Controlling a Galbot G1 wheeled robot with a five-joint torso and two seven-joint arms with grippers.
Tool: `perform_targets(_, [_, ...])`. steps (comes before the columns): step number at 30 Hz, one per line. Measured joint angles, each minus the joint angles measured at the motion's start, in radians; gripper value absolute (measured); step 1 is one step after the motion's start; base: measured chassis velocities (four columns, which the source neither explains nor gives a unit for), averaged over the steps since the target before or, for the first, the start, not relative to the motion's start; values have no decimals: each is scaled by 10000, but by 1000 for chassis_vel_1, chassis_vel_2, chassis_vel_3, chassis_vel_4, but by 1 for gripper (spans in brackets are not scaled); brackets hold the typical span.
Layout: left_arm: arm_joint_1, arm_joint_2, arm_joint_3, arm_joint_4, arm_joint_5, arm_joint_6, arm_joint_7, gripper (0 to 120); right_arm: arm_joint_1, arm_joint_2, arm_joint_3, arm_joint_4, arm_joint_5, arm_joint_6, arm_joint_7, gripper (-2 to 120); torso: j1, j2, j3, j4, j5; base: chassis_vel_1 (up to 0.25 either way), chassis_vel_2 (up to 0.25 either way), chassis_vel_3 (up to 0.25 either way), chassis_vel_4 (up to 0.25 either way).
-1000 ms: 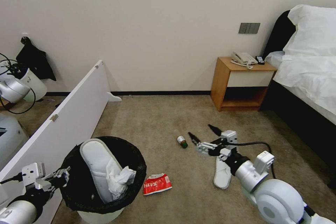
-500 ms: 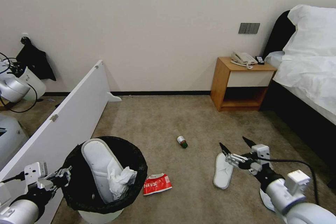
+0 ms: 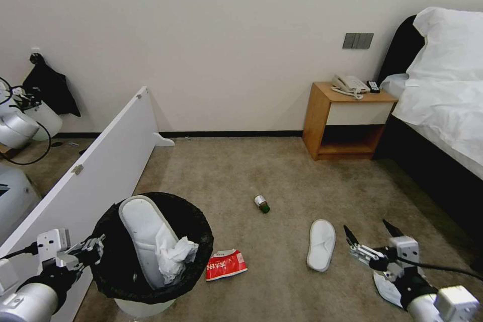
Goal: Pick up the trash bin, then pick up the garbage from the floor and place it into the trash bin.
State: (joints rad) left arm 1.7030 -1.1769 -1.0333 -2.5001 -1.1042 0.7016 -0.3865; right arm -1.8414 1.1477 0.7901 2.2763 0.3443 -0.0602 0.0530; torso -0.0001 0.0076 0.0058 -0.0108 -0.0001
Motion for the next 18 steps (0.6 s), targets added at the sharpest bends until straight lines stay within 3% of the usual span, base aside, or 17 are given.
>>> perform_targets(4, [30, 27, -59, 0, 13, -46, 129, 5, -351, 777, 237, -125, -665, 364, -3, 100, 0, 0, 0, -1, 0, 0, 0, 0, 0])
perform_targets(9, [25, 101, -98, 0, -21, -73, 192, 5, -386, 1185, 443, -509, -1160, 890, -95, 100, 0, 0, 0, 1, 1, 0, 0, 0, 0])
perform_targets(18, [59, 181, -168, 0, -79, -121, 313, 5, -293, 1242, 847, -975, -1026, 14, -288, 100, 0, 0, 0, 1, 1, 0, 0, 0, 0])
